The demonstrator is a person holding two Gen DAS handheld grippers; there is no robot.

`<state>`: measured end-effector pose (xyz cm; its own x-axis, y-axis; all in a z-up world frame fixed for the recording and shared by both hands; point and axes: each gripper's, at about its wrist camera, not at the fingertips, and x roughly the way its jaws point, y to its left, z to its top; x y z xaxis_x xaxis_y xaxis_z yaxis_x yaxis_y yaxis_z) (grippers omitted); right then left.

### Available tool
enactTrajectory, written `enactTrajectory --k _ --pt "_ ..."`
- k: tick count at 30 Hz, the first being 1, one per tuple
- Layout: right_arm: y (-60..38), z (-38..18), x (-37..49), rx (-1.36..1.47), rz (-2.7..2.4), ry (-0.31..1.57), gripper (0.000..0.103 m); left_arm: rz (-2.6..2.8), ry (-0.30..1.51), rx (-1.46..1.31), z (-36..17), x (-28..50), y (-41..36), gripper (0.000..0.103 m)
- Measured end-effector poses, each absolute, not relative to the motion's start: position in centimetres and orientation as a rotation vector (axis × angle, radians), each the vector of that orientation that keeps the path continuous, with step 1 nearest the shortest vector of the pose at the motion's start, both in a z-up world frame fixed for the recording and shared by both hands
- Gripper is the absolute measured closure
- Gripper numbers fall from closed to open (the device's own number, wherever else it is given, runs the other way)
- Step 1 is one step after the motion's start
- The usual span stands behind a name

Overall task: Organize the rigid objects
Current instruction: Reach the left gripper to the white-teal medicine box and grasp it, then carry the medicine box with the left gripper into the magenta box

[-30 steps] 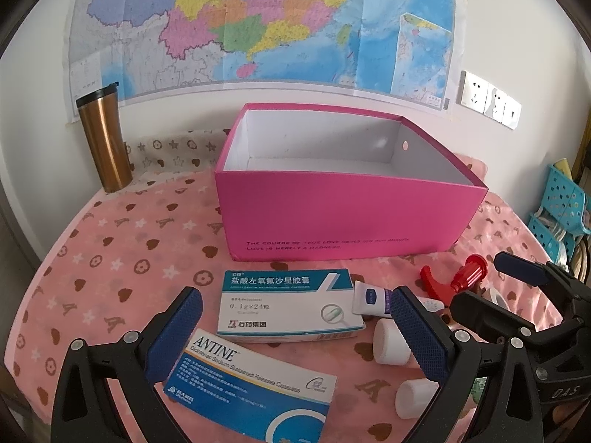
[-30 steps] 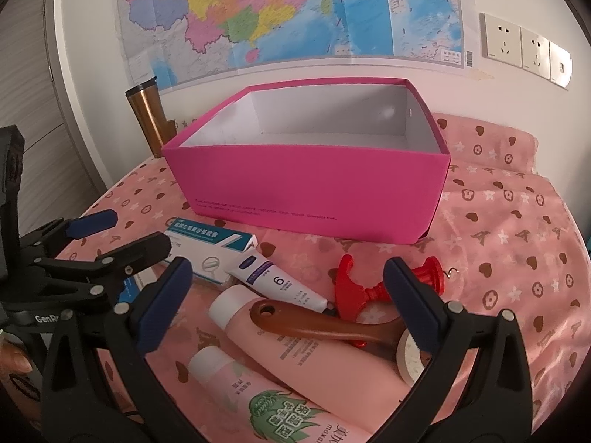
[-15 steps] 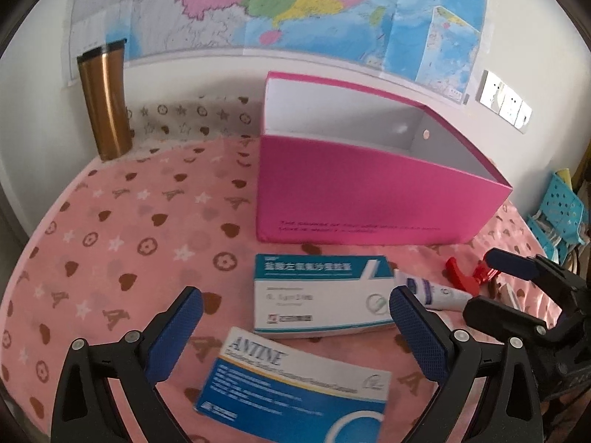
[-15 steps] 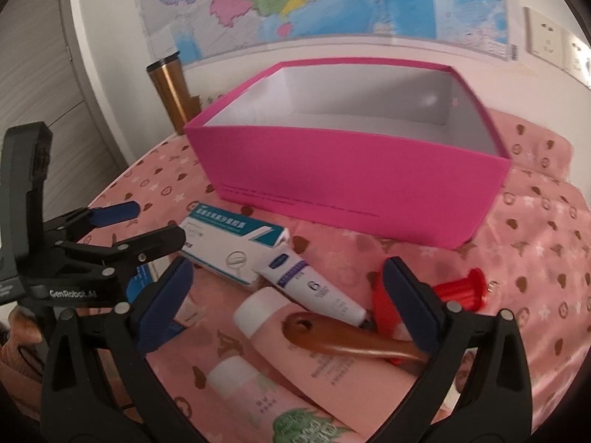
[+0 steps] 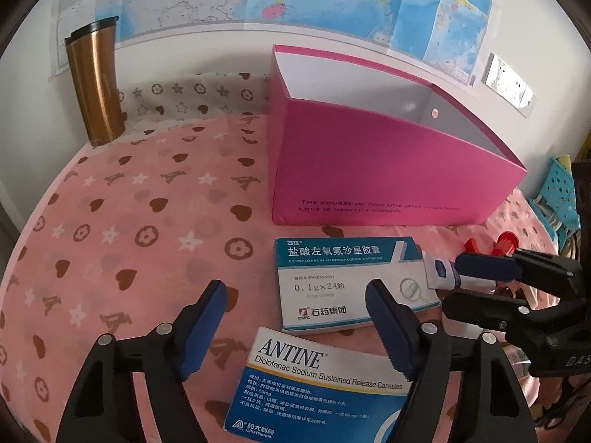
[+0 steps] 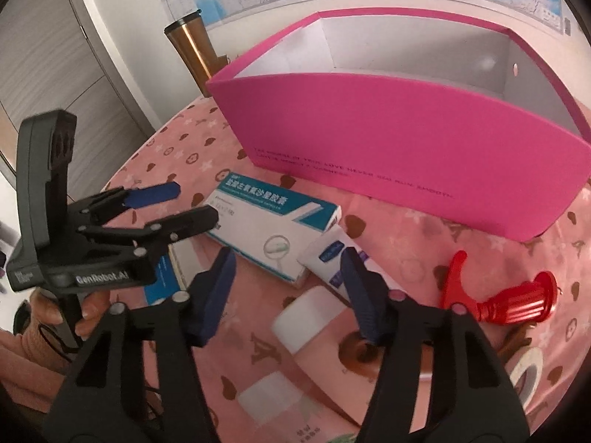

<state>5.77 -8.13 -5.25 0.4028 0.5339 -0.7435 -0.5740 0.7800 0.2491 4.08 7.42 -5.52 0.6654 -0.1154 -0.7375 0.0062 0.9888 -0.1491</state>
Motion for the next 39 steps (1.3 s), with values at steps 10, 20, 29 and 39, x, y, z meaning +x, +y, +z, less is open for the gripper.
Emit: enactTrajectory --k 10,20,29,39 --pt "-7.0 -7.3 7.1 -0.104 0.663 0.941 0.044 -0.090 0.847 -0.123 -5.7 4.4 7.7 0.030" --pt "-6.5 -8.5 9.2 -0.044 0.705 0.983 0.052 -0.174 0.880 -0.116 -6.2 4.8 7.2 0.043" --pt "-6.6 -9.5 10.2 0.012 0.705 0.999 0.058 -0.218 0.928 -0.148 -6.5 5.6 7.9 0.053" --pt "-6.6 -8.9 9.4 0.000 0.691 0.953 0.058 -0.228 0.917 -0.159 -5.5 5.2 7.5 0.052"
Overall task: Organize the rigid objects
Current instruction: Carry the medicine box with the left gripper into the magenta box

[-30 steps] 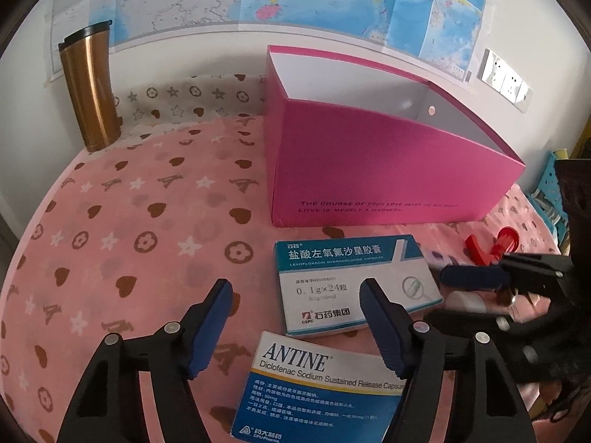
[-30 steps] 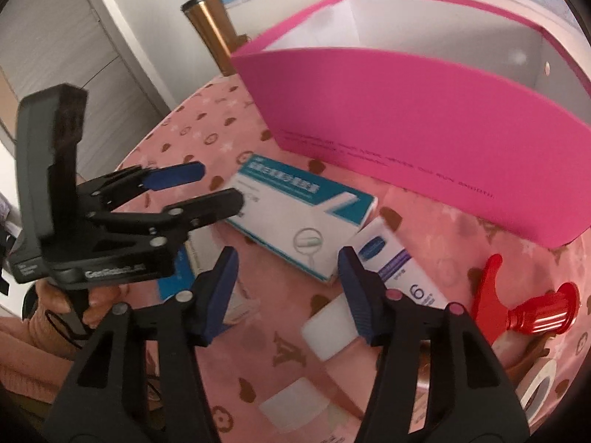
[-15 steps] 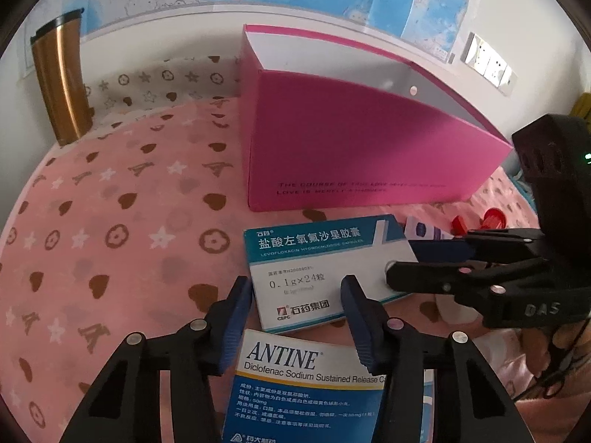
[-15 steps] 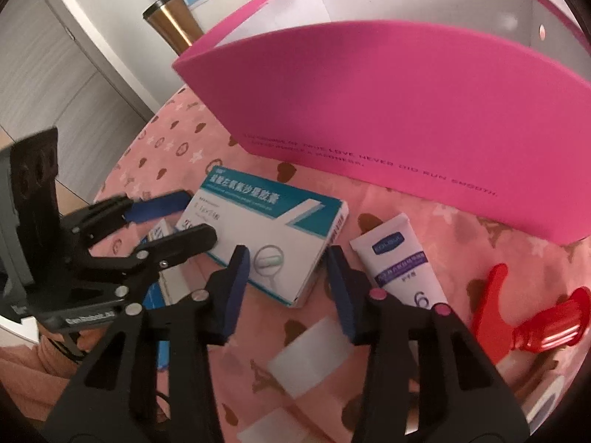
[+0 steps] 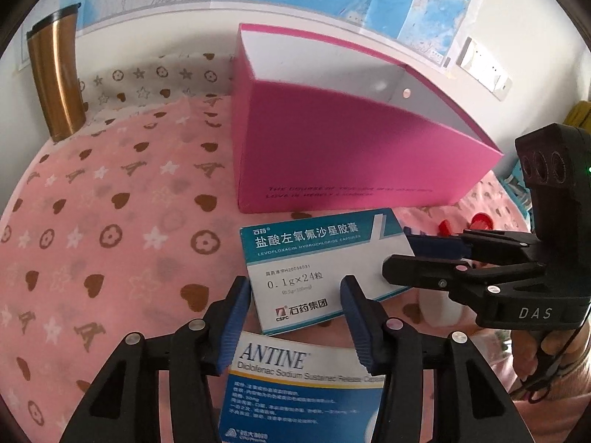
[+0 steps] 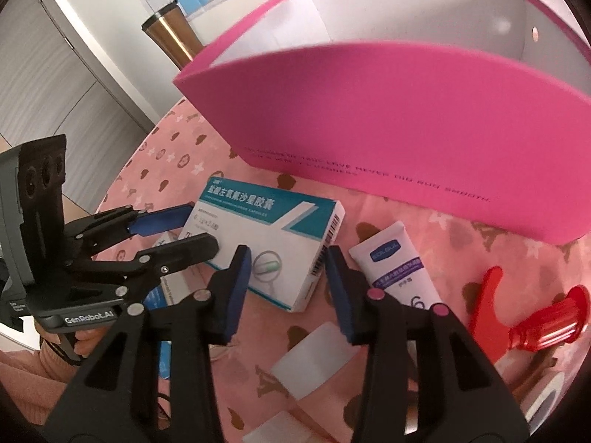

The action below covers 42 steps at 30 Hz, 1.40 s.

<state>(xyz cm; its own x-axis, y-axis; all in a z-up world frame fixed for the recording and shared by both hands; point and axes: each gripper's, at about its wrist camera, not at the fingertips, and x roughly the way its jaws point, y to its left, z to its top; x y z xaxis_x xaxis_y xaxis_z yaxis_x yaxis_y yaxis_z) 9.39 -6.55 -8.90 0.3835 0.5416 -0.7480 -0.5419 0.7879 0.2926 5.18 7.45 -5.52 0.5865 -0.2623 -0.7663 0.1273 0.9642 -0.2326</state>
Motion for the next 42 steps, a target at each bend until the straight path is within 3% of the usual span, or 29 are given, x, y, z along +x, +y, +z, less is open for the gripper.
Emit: enactTrajectory --k 21,42 --pt "-8.7 -2.3 6.8 -0.014 0.710 0.748 0.058 -0.268 0.668 -0.069 4.1 4.0 5.4 0.050" --pt "-8.4 0.4 12.0 0.009 0.693 0.703 0.058 -0.214 0.666 -0.064 5.5 10.5 5.9 0.050"
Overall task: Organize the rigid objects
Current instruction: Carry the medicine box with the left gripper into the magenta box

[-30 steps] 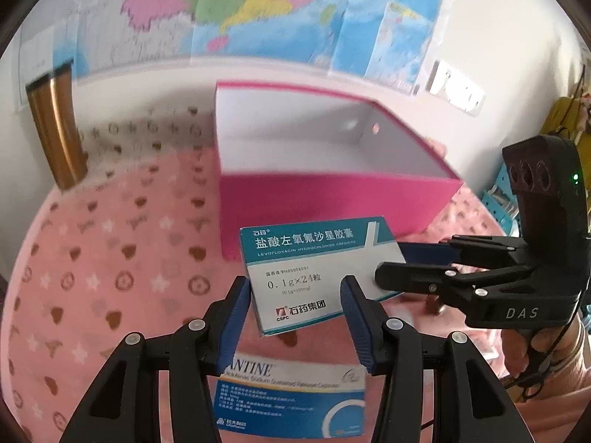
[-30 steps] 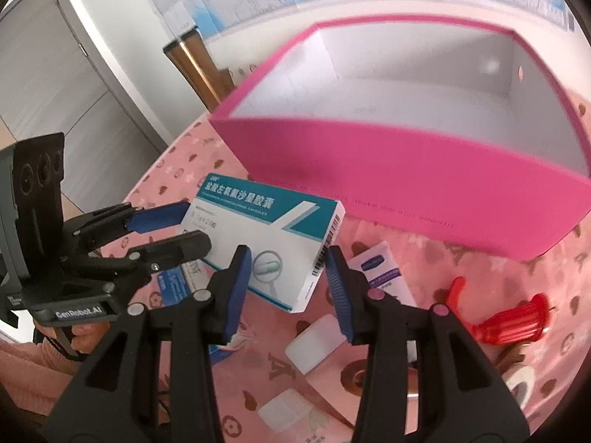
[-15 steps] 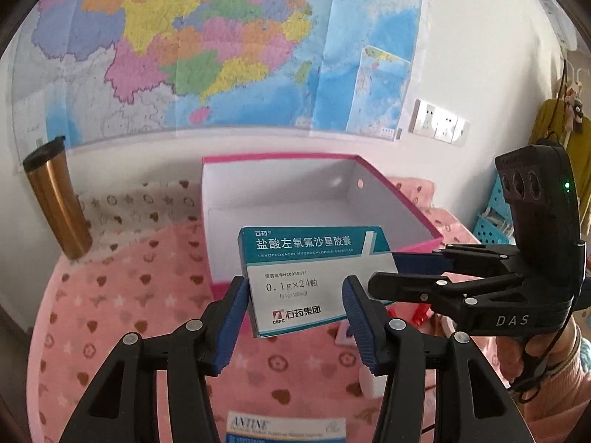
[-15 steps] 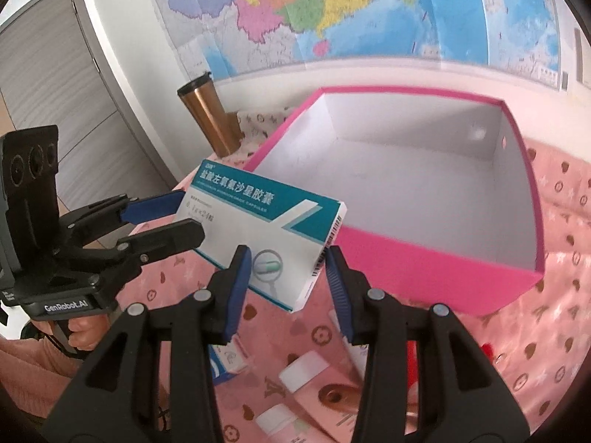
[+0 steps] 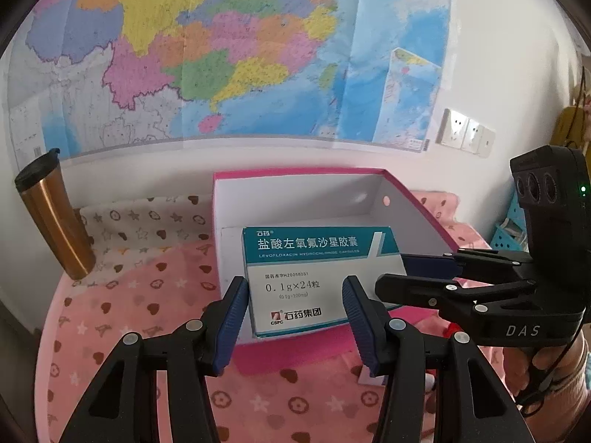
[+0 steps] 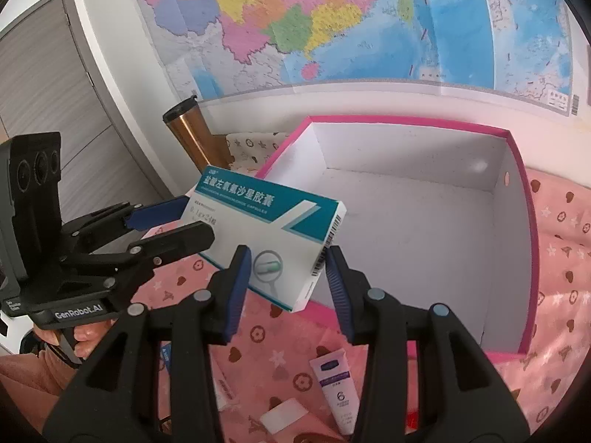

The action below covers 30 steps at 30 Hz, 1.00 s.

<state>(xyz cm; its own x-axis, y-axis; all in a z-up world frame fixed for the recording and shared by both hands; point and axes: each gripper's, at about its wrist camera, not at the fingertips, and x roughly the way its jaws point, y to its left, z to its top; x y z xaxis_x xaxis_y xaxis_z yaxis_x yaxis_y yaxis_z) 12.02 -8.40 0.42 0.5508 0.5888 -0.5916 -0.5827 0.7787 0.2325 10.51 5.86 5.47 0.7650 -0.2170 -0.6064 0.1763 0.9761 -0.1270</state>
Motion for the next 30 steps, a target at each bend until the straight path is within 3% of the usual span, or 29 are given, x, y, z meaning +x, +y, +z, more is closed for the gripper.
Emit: enactTrajectory --k 19,30 --pt "-7.5 -1.7 16.5 0.019 0.656 0.852 0.058 -0.175 0.819 -0.090 1.9 14.9 6.1 0.050" --pt "-7.2 -2.9 17.9 0.047 0.652 0.919 0.058 -0.138 0.816 -0.091 1.9 15.5 6.2 0.050"
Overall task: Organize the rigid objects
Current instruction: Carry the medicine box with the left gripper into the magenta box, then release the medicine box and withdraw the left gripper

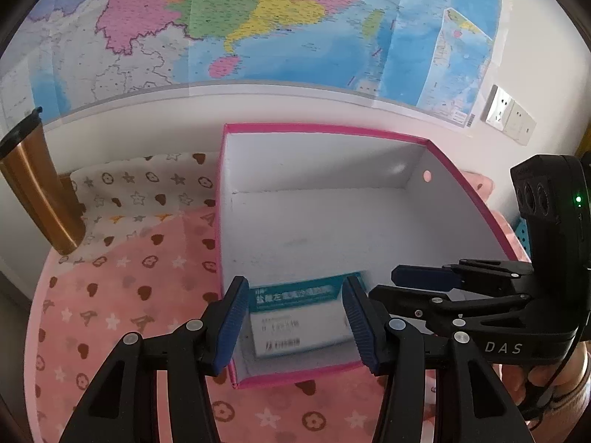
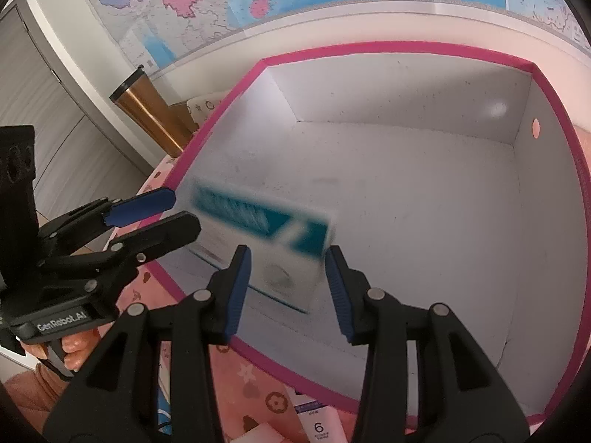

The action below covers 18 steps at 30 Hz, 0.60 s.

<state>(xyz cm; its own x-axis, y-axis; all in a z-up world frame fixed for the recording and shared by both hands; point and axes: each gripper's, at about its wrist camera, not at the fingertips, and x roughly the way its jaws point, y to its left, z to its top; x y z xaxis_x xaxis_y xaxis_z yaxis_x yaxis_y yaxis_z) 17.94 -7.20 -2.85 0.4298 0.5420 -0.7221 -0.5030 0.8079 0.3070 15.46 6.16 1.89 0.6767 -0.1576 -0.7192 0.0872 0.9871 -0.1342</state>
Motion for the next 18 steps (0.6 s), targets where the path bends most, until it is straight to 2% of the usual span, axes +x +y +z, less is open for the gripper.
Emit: enactTrajectory --k 5,12,18 --pt "-7.9 -2.6 17.3 0.062 0.650 0.892 0.058 -0.128 0.786 -0.085 2.1 14.5 6.3 0.050" --pt "-11.3 -0.6 12.7 0.058 0.681 0.756 0.058 -0.225 0.672 -0.053 3.7 10.1 5.2 0.041" --pt "-15.4 -0.3 8.8 0.072 0.650 0.704 0.057 -0.336 0.645 -0.033 3.5 6.7 3.2 0.039"
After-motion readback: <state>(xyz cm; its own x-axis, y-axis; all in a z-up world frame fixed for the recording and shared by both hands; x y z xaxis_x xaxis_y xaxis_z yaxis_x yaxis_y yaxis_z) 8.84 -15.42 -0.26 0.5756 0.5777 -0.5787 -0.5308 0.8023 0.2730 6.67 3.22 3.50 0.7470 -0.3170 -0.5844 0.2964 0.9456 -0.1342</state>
